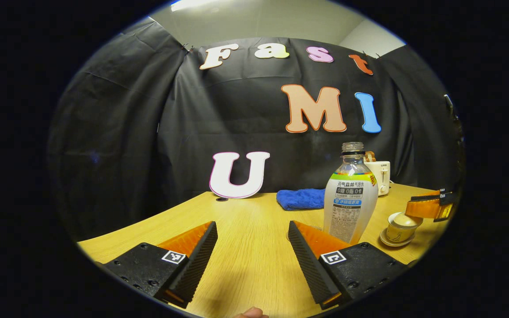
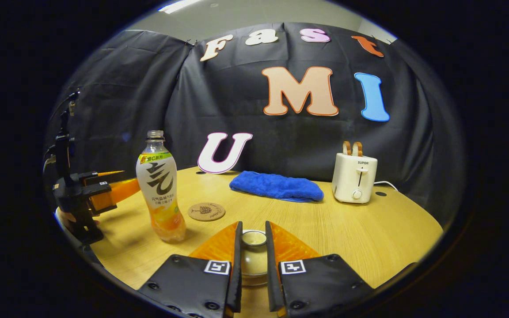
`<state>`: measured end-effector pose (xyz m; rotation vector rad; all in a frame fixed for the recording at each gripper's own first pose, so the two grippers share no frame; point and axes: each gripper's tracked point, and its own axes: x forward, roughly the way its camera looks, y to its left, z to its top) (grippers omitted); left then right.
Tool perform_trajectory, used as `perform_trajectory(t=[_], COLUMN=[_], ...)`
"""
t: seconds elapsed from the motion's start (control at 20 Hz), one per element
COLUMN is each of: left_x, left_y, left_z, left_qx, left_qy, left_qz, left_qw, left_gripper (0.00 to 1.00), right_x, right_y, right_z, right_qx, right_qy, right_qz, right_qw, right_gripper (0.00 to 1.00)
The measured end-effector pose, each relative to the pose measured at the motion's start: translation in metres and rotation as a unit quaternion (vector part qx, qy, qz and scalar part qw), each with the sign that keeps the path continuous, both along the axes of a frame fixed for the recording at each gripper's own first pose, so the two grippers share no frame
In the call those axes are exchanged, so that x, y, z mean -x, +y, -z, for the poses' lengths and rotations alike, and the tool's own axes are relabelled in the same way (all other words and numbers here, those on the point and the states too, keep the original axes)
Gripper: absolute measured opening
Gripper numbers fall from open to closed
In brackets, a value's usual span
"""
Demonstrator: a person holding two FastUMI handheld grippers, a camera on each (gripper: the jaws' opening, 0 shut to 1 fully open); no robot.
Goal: Open the teacup lid with one hand, grasp the water bottle and pour water into the teacup with the other hand; after pouring, place the water bottle on the coaster and then close the teacup lid.
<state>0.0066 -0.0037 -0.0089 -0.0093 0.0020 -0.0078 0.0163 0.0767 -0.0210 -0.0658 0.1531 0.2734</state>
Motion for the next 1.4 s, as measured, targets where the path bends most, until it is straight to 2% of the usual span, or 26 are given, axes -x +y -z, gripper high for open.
perform_trajectory(t=[0.05,0.35,0.6,1.0,1.35,1.4], left_x=[0.000,-0.002,-0.002,0.028,0.042,0.042], left_y=[0.001,-0.001,-0.002,-0.042,-0.070,-0.074], left_z=[0.000,0.000,-0.001,-0.007,-0.005,-0.004], left_qx=[0.000,-0.001,0.000,0.004,0.005,0.005], left_qy=[0.000,0.000,0.000,-0.011,-0.005,-0.002], left_qz=[-0.001,-0.002,-0.001,0.074,0.119,0.124], left_qw=[1.000,1.000,1.000,0.997,0.993,0.992], left_gripper=[0.94,0.94,0.95,0.94,0.92,0.94], right_x=[0.000,-0.001,-0.003,-0.002,-0.002,-0.001], right_y=[-0.003,-0.029,-0.053,-0.087,-0.099,-0.101], right_z=[-0.001,-0.015,-0.023,-0.021,-0.026,-0.028], right_qx=[-0.008,-0.044,-0.051,-0.048,-0.054,-0.056], right_qy=[-0.001,-0.013,-0.021,-0.018,-0.020,-0.020], right_qz=[0.004,0.026,0.047,0.077,0.085,0.087], right_qw=[1.000,0.999,0.997,0.996,0.995,0.994], right_gripper=[0.26,0.27,0.29,0.27,0.27,0.27])
